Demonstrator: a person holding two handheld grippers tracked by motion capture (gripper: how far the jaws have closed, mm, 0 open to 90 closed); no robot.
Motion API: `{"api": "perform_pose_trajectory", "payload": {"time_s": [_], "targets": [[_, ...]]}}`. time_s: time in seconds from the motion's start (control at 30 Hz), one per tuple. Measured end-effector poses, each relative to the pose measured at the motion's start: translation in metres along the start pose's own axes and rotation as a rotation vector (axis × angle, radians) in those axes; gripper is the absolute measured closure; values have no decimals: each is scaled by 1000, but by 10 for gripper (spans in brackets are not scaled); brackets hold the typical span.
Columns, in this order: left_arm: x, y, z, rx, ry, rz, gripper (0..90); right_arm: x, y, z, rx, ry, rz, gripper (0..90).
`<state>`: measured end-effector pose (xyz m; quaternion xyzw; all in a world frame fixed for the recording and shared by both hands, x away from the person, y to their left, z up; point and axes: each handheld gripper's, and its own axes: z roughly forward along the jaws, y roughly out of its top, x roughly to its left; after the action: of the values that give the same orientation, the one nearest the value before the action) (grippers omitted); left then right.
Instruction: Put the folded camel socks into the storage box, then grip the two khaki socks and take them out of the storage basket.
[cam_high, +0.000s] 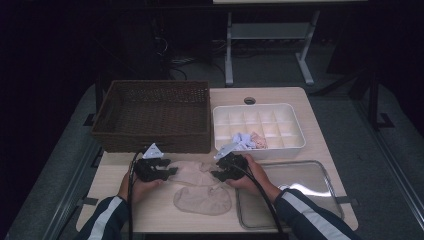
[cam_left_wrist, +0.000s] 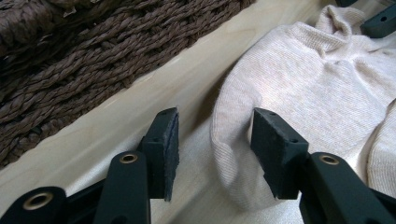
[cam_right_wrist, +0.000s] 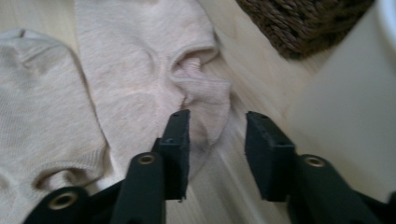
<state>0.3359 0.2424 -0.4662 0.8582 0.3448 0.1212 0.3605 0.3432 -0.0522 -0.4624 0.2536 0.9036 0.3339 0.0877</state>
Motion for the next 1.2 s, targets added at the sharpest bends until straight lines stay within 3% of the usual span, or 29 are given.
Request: {"api": "perform_pose_trajectory", "payload": {"time_s": [0.13,0.17,0.2,0.23,0.27,0.33,0.63,0.87,1.03,1.2], "targets": [[-2,-1,-1,2,-25,1,642,-3,-2,-1,6,39,16,638],[-2,-1,-1,-2,-43,-6,702,-4,-2,-1,9,44,-9,692],[-2,-1,-1,-2,-43,-6,746,-4,-2,-1,9,44,-9,692],[-2,-1,-1,0,-57,-6,746,-3,-2,-2,12,65,-12,763],[-2,-1,-1,2,-78,-5,837,-1,-1,-1,16,84,-33,844],[-2,-1,0,-1,-83,-10,864,-1,-1,-1,19,95,-36,873],[0,-1,-1,-11,-106,-4,874,-4,1,-5,5,100,-29,890],[-7,5,-11,-58,-132,5,875,-9,6,-27,-64,102,19,890],[-10,9,-21,-102,-168,-14,875,-10,7,-41,-108,111,35,891],[-18,10,-31,-123,-204,-26,876,-10,6,-56,-119,127,49,891]]}}
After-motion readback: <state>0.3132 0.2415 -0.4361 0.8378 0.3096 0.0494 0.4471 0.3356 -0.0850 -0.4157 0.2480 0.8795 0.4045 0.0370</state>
